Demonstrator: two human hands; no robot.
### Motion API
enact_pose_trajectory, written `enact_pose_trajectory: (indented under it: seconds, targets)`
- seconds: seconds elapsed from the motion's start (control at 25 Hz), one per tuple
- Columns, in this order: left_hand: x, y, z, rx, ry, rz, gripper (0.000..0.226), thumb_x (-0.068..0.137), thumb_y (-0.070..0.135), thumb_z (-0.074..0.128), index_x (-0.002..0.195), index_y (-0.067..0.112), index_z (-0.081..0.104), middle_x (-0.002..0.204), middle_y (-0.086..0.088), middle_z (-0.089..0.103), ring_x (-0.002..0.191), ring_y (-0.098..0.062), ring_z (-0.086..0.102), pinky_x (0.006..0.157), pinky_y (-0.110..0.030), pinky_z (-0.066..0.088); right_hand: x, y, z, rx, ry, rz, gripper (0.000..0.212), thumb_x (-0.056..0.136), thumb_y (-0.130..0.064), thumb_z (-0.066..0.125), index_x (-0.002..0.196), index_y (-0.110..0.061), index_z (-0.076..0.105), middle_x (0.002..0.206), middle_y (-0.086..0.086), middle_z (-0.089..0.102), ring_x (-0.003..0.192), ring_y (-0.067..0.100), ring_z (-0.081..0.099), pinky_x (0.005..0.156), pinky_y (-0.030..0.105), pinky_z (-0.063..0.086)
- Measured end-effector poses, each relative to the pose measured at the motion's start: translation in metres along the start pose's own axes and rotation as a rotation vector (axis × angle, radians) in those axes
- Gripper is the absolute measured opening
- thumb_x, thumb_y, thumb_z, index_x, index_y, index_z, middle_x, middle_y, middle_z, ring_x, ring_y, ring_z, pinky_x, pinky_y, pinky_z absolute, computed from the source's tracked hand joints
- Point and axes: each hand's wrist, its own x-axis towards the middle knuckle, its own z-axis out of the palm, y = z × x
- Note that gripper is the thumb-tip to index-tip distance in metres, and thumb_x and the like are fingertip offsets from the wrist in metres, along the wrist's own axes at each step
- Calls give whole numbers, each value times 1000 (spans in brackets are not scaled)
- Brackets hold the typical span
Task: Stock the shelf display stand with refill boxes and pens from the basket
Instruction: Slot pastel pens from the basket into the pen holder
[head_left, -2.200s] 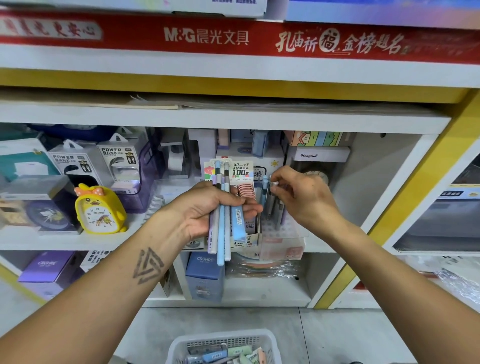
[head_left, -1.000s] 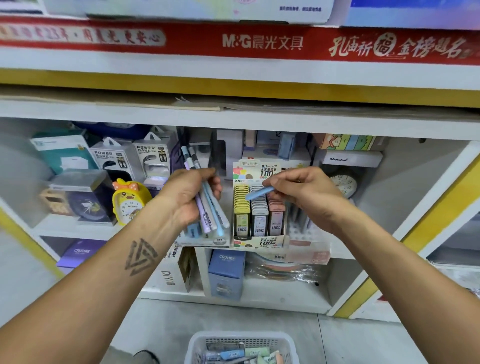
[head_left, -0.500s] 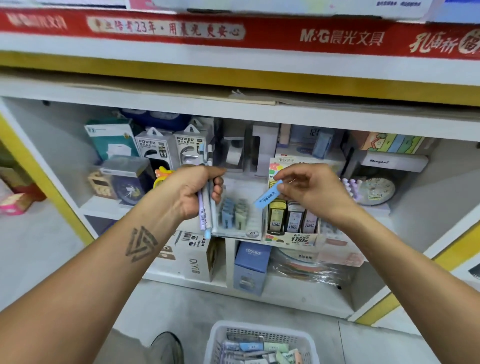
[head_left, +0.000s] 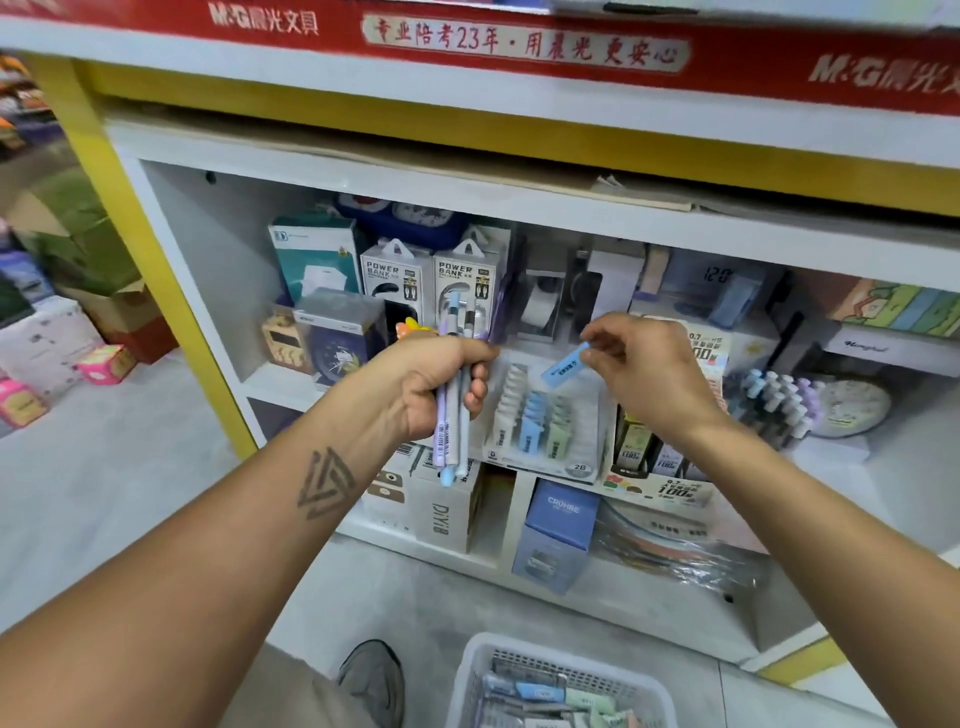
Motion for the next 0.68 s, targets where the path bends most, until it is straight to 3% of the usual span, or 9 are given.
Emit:
enact_pose_trajectory:
  seconds: [0.16,0.44,0.56,0.68]
  targets:
    - [0,0,-5,5,-4,-15,20,96,5,55,77,11,52,50,-2,45,37,-10,42,35,-16,35,9,-1,28,-259,-163,-121,8,92,-16,68,100,-18,70,94,4,72,87,26,65,78,38,54]
    - [-4,0,-5,-2,-16,-13,19,96,6,55,78,11,53,52,-3,45,38,-11,43,35,-17,36,13,1,46,-260,-276,-108,6,91,-13,69,91,-17,64,88,4,68,82,24,64,74,38,55]
    - [-6,0,-4,5,-34,-17,21,96,6,55,76,10,52,52,-3,46,39,-10,44,36,-17,37,15,-2,46,-318,-379,-124,26,90,-3,62,107,-19,74,105,5,71,98,25,66,85,34,54]
    - [-8,0,0,16,-83,-34,20,96,5,55,76,8,53,56,-4,48,42,-10,45,37,-18,39,15,-10,41,-397,-447,-105,46,88,3,55,127,-18,68,126,6,66,115,27,61,98,35,50]
